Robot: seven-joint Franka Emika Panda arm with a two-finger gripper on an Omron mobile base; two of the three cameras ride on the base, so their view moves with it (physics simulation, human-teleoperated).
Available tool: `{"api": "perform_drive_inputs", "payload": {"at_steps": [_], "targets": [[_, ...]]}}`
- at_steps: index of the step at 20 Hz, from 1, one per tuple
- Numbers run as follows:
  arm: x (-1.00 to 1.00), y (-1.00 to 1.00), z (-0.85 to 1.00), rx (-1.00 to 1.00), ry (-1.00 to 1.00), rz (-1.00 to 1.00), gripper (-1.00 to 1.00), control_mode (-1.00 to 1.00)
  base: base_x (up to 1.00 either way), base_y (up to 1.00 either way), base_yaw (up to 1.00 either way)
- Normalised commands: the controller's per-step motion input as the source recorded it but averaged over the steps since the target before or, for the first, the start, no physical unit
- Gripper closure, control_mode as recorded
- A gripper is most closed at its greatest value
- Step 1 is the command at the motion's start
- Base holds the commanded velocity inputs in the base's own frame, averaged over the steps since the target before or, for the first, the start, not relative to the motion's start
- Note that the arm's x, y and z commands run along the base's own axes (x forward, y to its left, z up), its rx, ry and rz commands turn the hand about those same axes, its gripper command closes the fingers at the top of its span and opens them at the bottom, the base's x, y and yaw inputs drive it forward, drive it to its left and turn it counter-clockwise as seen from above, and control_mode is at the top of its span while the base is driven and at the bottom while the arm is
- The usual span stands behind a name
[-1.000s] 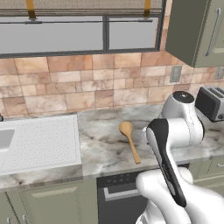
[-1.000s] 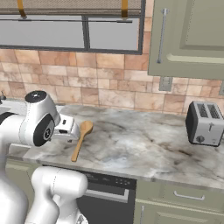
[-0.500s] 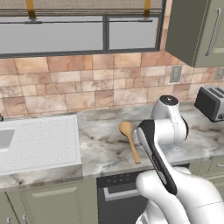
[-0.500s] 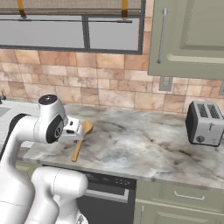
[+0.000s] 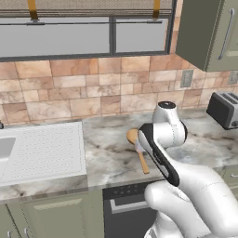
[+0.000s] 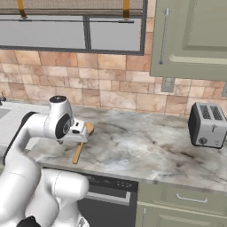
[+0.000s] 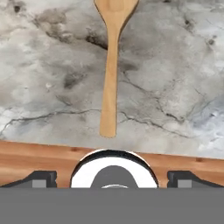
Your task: Organize the utensils by type. Pick up the wooden spoons from the counter and place them in the open cabinet. Then pick up the metallic utensils from the counter and place them in the open drawer.
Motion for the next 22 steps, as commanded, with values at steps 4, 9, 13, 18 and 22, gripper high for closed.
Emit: {"api": "perform_drive_inputs", "payload": {"at_steps": [4, 9, 13, 18, 22], "targets": [[0.41, 0.03, -0.29, 0.0, 0.13, 0.0, -1.0, -1.0, 0.0, 0.0, 0.0], [0.44, 0.1, -0.33, 0.0, 0.1, 0.0, -1.0, -1.0, 0.0, 0.0, 0.0], [0.33, 0.05, -0.43, 0.0, 0.02, -0.01, -1.0, -1.0, 0.0, 0.0, 0.0], [0.38, 0.04, -0.42, 0.0, 0.01, -0.01, -1.0, -1.0, 0.0, 0.0, 0.0], [0.32, 0.0, -0.44, 0.0, 0.01, -0.01, -1.0, -1.0, 0.0, 0.0, 0.0]]}}
